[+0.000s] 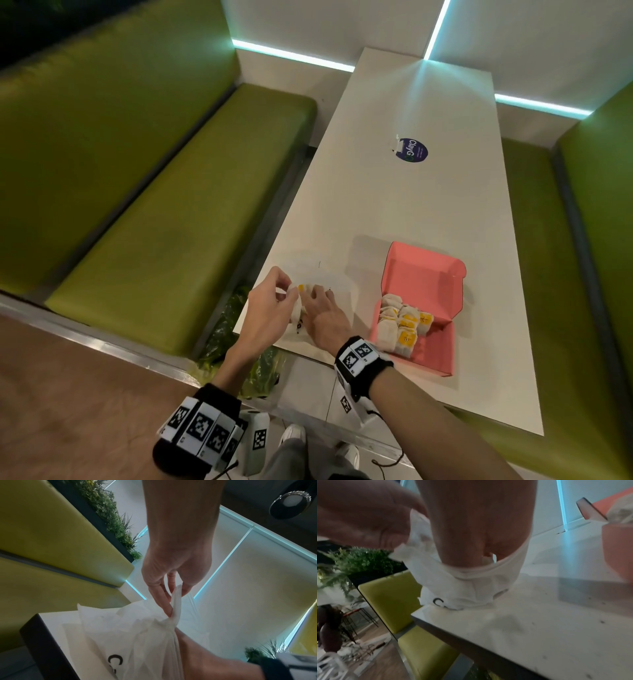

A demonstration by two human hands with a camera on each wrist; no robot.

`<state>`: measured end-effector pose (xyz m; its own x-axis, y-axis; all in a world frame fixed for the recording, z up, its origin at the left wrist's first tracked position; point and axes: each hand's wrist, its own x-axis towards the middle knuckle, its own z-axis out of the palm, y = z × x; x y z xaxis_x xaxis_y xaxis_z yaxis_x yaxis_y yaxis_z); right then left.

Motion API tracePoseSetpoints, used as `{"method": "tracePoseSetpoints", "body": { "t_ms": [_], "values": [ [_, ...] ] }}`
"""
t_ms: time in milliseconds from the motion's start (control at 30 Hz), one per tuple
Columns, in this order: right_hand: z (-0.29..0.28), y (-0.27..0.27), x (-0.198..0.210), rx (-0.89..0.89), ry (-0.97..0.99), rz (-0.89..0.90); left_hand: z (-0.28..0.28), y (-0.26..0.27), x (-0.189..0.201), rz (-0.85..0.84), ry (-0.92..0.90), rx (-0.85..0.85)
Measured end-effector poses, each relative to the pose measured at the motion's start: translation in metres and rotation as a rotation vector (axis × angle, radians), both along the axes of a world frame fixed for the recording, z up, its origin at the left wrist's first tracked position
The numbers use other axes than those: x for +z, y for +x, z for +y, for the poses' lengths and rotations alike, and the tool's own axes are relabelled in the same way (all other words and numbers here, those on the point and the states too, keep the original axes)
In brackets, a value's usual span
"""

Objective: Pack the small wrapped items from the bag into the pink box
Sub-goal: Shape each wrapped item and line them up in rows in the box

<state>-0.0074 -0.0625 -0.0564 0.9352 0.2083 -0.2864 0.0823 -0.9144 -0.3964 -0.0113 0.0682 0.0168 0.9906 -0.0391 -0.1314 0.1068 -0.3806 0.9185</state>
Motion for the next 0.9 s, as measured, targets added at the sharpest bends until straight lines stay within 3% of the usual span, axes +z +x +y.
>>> {"method": "tracePoseSetpoints", "body": {
  "t_ms": [200, 367, 533, 733, 900],
  "values": [
    [-0.002, -0.006, -0.006, 0.043, 0.019, -0.095, -0.002, -0.004, -0.001, 0.018, 0.016, -0.018],
    [-0.01, -0.005, 0.014, -0.015, 0.083, -0.11, -0.004, -0.006, -0.005, 0.008, 0.047, -0.03],
    [-0.02, 0.0, 0.035, -0.072, 0.093, -0.05, -0.011, -0.006, -0.007, -0.029, 0.086, -0.047],
    [-0.027, 0.002, 0.052, -0.237, 0.324, 0.076, -0.018, -0.005, -0.008, -0.017, 0.074, -0.063],
    [-0.033, 0.002, 0.053, -0.334, 0.406, 0.159, -0.024, -0.005, -0.01, 0.009, 0.071, -0.136]
  ]
}}
